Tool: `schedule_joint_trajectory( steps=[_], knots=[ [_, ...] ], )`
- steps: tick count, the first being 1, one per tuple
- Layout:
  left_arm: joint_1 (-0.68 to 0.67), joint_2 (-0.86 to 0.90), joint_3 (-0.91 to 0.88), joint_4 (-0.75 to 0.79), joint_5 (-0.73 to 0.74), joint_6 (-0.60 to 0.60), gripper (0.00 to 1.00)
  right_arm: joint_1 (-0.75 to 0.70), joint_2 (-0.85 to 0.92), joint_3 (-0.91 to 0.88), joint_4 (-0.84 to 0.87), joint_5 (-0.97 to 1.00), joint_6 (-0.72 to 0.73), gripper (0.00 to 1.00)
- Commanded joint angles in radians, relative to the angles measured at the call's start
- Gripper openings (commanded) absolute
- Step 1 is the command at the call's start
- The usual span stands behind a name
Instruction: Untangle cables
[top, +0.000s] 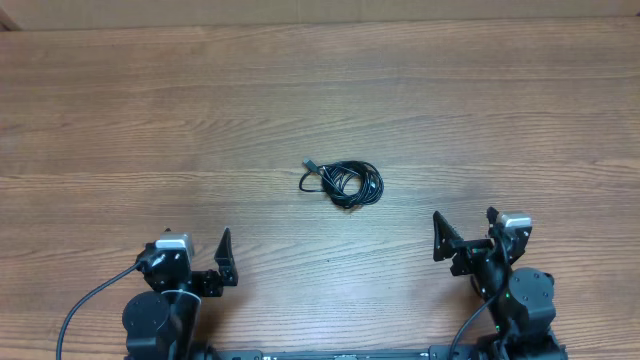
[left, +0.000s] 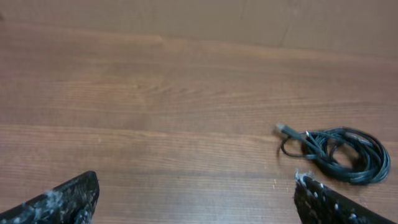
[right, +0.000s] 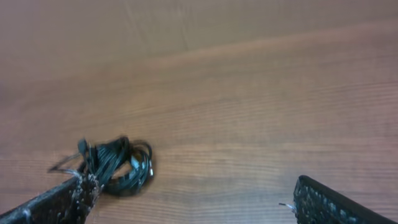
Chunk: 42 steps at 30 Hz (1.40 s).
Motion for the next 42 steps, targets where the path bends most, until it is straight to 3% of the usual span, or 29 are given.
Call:
schedule_joint_trajectory(
  steps=[1,5,10,17,22,32,35,42],
  knots=[
    [0.002,0.045,0.070,-0.044,0.021,-0.040,1.00,-0.005,0.079,0.095,-0.042,-0.002,0.008,1.00],
    [0.002,0.224,0.146,-0.098,0.094,-0.040,1.00,-0.005,0.229,0.259,-0.187,-0.017,0.007,1.00],
    [0.002,0.592,0.345,-0.172,0.189,-0.040,0.99,-0.005,0.449,0.428,-0.424,-0.011,-0.039,1.00],
    [0.002,0.883,0.600,-0.326,0.215,-0.056,1.00,-0.005,0.747,0.598,-0.581,-0.010,-0.038,1.00],
    [0.002,0.931,0.650,-0.339,0.214,-0.083,1.00,-0.005,0.889,0.716,-0.592,-0.062,-0.034,1.00],
    [0.002,0.932,0.650,-0.265,0.258,-0.169,1.00,-0.005,0.893,0.718,-0.482,-0.249,-0.026,1.00],
    [-0.034,0.932,0.650,-0.178,0.298,-0.110,0.93,-0.005,0.893,0.718,-0.443,-0.249,-0.019,1.00],
    [-0.227,1.065,0.670,-0.005,0.203,-0.103,0.89,-0.005,0.893,0.718,-0.424,-0.249,0.054,1.00]
  ],
)
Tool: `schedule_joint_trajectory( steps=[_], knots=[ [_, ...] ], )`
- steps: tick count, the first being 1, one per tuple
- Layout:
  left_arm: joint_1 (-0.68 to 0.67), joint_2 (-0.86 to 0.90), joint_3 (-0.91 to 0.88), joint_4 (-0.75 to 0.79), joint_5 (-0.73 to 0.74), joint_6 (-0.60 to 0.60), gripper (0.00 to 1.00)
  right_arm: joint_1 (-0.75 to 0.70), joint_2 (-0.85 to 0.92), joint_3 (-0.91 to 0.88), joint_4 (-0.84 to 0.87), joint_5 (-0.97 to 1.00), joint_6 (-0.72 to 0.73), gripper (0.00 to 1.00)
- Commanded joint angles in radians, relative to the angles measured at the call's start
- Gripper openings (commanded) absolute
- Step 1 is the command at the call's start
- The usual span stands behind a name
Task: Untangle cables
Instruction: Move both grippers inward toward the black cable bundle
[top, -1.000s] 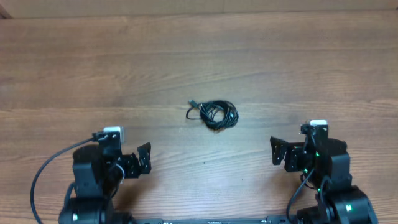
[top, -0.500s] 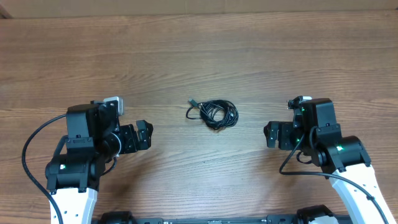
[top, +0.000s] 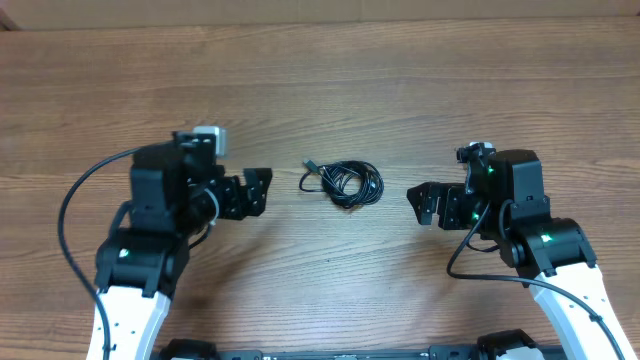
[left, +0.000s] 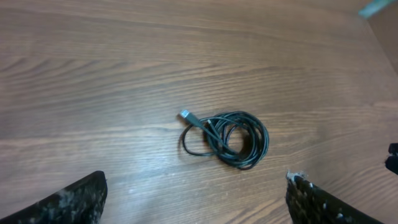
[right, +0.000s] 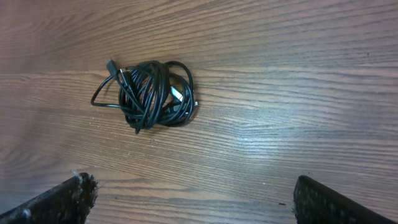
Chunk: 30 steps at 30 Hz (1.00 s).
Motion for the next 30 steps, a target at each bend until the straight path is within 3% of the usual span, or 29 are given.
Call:
schedule_joint_trajectory(
  steps=[1,4,5,9,13,16,19,30],
  knots=[
    [-0.079,0.108,0.063,0.010,-0.029,0.025,0.89,-0.005,-0.003,0.031,0.005,-0.010,0.035,1.00],
    [-0.123,0.224,0.180,-0.105,-0.116,0.052,0.88,-0.005,-0.003,0.031,0.002,-0.009,0.035,1.00],
    [-0.154,0.299,0.288,-0.217,-0.214,0.095,0.88,-0.005,-0.003,0.031,-0.013,0.025,0.060,1.00],
    [-0.219,0.429,0.468,-0.357,-0.317,0.102,0.89,-0.005,-0.003,0.031,-0.067,0.161,0.140,1.00],
    [-0.291,0.511,0.472,-0.266,-0.272,0.093,0.93,-0.005,-0.003,0.031,-0.090,0.168,0.140,1.00],
    [-0.340,0.619,0.472,-0.143,-0.145,0.080,0.92,-0.005,-0.003,0.031,-0.091,0.168,0.140,1.00],
    [-0.394,0.714,0.472,-0.045,-0.148,0.080,0.90,-0.005,-0.003,0.031,-0.088,0.168,0.140,1.00],
    [-0.483,0.892,0.472,-0.004,-0.147,0.064,0.73,-0.005,-0.003,0.031,-0.087,0.168,0.140,1.00]
  ],
)
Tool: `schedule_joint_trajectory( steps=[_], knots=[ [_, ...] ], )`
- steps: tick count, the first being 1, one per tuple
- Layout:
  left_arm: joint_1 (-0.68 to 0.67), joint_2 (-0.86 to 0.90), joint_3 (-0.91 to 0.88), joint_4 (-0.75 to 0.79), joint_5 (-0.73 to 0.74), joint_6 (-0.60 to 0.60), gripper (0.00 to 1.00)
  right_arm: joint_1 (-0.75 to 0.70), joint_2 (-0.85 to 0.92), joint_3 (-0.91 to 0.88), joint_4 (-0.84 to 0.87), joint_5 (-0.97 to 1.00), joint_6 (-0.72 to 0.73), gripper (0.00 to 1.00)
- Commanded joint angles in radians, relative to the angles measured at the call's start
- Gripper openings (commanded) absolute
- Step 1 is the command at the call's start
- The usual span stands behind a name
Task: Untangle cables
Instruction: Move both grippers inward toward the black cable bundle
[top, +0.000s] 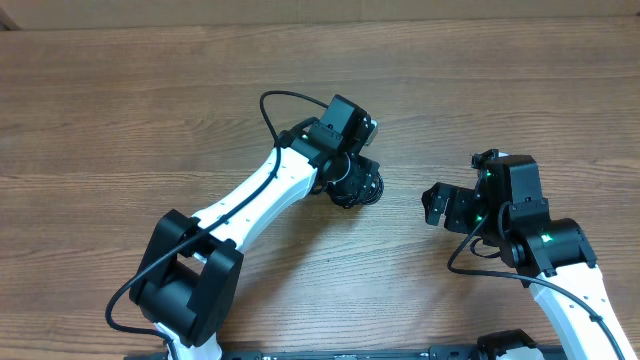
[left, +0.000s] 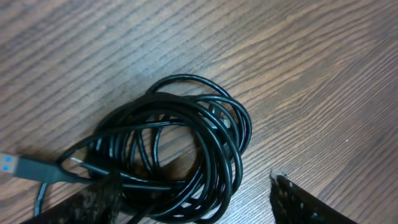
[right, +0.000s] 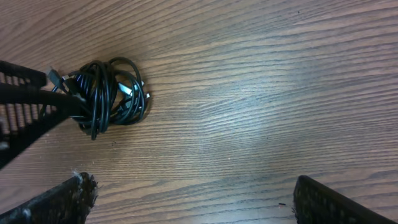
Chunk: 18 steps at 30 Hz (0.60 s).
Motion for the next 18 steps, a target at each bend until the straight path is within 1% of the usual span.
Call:
schedule_joint_trajectory(
  steps=[1,4,5,7,8,9,10,11,13,15,16,18],
  knots=[
    [-0.006,0.019,0.016,0.005,0.012,-0.007,0.72,-0.005,-0.003,0.030,0.010,0.006,0.005,1.00],
    [-0.003,0.018,0.017,-0.013,-0.001,-0.007,0.60,-0.005,-0.002,0.030,0.025,0.006,0.005,1.00],
    [0.017,0.012,0.037,-0.059,-0.060,-0.035,0.58,-0.005,-0.002,0.030,0.048,0.006,0.013,1.00],
    [0.082,-0.006,0.106,-0.162,-0.094,-0.102,0.59,-0.002,0.009,0.030,0.102,-0.006,0.050,0.99],
    [0.108,-0.013,0.131,-0.197,-0.093,-0.130,0.59,-0.001,0.016,0.030,0.120,-0.022,0.049,0.97],
    [0.166,-0.031,0.179,-0.270,-0.092,-0.200,0.59,0.000,0.032,0.033,0.133,-0.044,0.050,0.95],
    [0.191,-0.037,0.195,-0.299,-0.085,-0.226,0.59,-0.001,0.044,0.037,0.135,-0.056,0.049,0.94],
    [0.261,-0.063,0.216,-0.360,0.002,-0.241,0.64,-0.001,0.091,0.071,0.114,-0.079,0.044,0.94],
    [0.323,-0.093,0.215,-0.428,0.039,-0.242,0.66,-0.001,0.165,0.148,0.055,-0.085,0.023,0.95],
    [0.351,-0.114,0.215,-0.497,0.011,-0.227,0.67,0.004,0.230,0.222,0.005,-0.085,0.011,0.95],
    [0.357,-0.125,0.213,-0.537,-0.008,-0.212,0.68,0.014,0.265,0.257,-0.007,-0.085,-0.003,0.97],
    [0.358,-0.145,0.207,-0.603,-0.044,-0.197,0.68,0.036,0.306,0.286,-0.003,-0.085,-0.004,0.98]
  ],
)
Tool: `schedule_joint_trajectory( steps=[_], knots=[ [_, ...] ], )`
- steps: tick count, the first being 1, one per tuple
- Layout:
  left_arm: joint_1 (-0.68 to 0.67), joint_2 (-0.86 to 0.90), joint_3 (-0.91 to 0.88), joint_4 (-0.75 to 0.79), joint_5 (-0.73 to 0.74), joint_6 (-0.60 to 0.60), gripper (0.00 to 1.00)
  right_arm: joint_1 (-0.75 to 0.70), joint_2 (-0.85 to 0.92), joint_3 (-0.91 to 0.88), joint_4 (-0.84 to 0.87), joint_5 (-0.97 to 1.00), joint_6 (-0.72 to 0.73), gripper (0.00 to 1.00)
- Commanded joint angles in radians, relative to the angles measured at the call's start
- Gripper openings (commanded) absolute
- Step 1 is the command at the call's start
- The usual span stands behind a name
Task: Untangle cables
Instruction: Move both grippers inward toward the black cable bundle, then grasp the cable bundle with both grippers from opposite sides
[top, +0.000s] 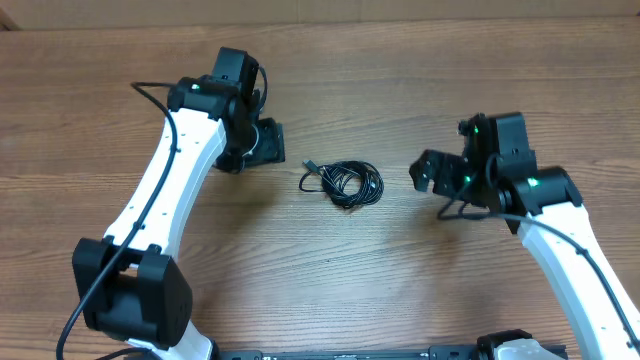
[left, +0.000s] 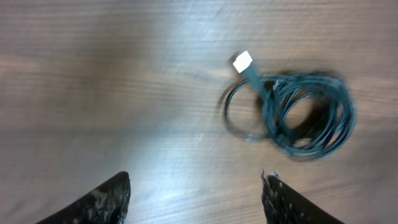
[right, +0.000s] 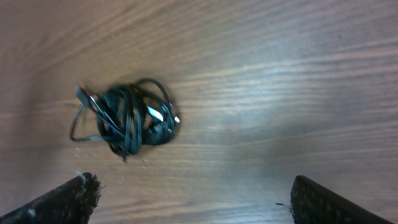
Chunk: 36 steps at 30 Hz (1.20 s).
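A small tangled coil of black cable (top: 345, 184) lies on the wooden table (top: 420, 80), one plug end sticking out at its upper left. The left wrist view shows the cable (left: 292, 115) with its pale plug tip, blurred. The right wrist view has the cable (right: 127, 118) at left. My left gripper (top: 262, 143) hovers to the left of the coil, open and empty, its fingertips (left: 109, 199) wide apart. To the right of the coil my right gripper (top: 430, 172) is open too, nothing between its fingertips (right: 74, 196).
Bare wood grain surrounds the coil on all sides. The table's far edge (top: 320, 24) runs along the top of the overhead view.
My left gripper was down at the coil, fingers around its strands; now it is off to the upper left, open and empty. The coil lies where it was. The right gripper shifted slightly upward.
Both grippers started open at the near table edge. They then stood on either side of the coil. The left one was then at the coil itself, and now it is away to the left with nothing held; the coil looks unchanged.
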Motion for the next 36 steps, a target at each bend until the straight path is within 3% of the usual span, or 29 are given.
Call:
schedule_joint_trajectory(
  steps=[1,6,10,11,15,22,25,32,35,36],
  knots=[
    [-0.010,-0.070,0.000,-0.089,-0.044,0.013,0.68,0.048,0.068,0.069,0.017,-0.010,-0.022,0.99],
    [-0.011,-0.208,-0.141,-0.055,-0.042,0.000,0.68,0.134,0.140,0.068,0.083,-0.009,-0.022,1.00],
    [-0.011,-0.347,-0.344,0.098,0.004,-0.008,0.68,0.184,0.186,0.068,0.175,-0.006,0.032,1.00],
    [-0.011,-0.376,-0.417,0.176,0.070,-0.008,0.70,0.199,0.213,0.066,0.195,-0.006,0.099,0.96],
    [-0.011,-0.356,-0.508,0.299,0.180,-0.007,0.76,0.242,0.284,0.064,0.190,-0.006,0.118,0.87],
    [-0.013,-0.305,-0.513,0.303,0.183,-0.007,0.76,0.253,0.391,0.064,0.204,0.002,0.198,0.77],
    [-0.013,-0.303,-0.513,0.304,0.182,-0.006,0.76,0.253,0.443,0.064,0.221,0.001,0.233,0.63],
    [-0.013,-0.303,-0.513,0.303,0.183,-0.006,0.77,0.253,0.500,0.063,0.269,0.001,0.275,0.49],
    [-0.013,-0.303,-0.513,0.304,0.183,-0.007,0.79,0.254,0.502,0.059,0.272,0.001,0.275,0.26],
    [-0.013,-0.303,-0.513,0.304,0.183,-0.007,0.79,0.254,0.502,0.059,0.272,0.001,0.275,0.24]
  ],
)
